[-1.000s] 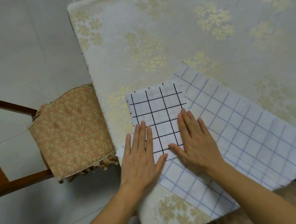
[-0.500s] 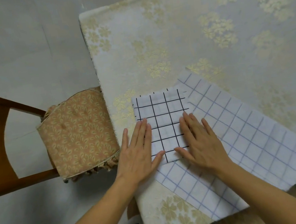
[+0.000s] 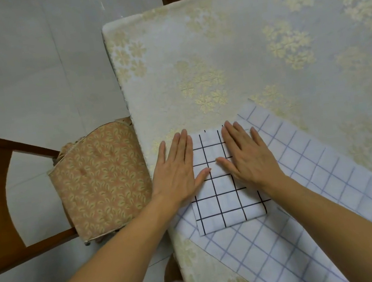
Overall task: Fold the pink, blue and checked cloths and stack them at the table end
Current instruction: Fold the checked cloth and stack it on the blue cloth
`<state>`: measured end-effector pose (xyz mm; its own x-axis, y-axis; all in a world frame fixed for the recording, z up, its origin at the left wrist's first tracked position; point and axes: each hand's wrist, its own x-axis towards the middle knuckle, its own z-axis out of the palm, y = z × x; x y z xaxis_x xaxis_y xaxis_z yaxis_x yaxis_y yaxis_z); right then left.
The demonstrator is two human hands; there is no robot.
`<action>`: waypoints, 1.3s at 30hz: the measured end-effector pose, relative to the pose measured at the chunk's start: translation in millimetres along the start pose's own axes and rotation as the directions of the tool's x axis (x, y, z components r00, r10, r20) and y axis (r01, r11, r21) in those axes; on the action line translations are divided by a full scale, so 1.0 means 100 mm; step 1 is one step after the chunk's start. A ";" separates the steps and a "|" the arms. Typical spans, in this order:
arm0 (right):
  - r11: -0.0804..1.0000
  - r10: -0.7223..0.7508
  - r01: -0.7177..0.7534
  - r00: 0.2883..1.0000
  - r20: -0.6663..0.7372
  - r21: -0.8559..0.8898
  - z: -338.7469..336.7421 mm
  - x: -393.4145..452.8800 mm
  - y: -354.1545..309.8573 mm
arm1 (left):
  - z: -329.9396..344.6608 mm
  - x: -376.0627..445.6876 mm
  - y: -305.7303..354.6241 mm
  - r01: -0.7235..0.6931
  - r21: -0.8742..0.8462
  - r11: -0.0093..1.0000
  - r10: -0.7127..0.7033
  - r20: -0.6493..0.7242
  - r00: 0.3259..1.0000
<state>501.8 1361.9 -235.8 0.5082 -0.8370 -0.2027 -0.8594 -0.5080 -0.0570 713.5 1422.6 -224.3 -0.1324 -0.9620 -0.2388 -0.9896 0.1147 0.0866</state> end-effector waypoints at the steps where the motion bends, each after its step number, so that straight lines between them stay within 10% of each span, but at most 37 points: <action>1: 1.000 0.006 -0.006 1.000 -0.003 0.006 -0.01 0.02 0.00 | 0.00 0.02 0.00 0.005 -0.003 1.000 -0.005 -0.007 1.000; 23: 0.997 -0.075 0.079 0.985 -0.154 0.018 -0.16 -0.02 0.04 | -0.10 -0.01 -0.02 -0.008 -0.010 1.000 0.008 -0.090 0.996; 29: 0.933 -0.356 0.352 0.881 -0.310 -0.073 -0.27 -0.68 0.31 | -0.14 -0.71 0.17 -0.265 0.026 0.964 0.265 -0.172 0.949; 39: 0.846 -0.533 0.463 0.721 -0.443 -0.265 0.06 -1.36 0.29 | 0.07 -1.08 0.46 -0.244 0.078 0.967 0.256 -0.325 0.910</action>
<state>407.4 1461.6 -215.8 0.8489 -0.4226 0.3174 -0.4772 -0.8710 0.1169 681.9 1533.8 -201.4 -0.3558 -0.9269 0.1192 -0.9286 0.3650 0.0665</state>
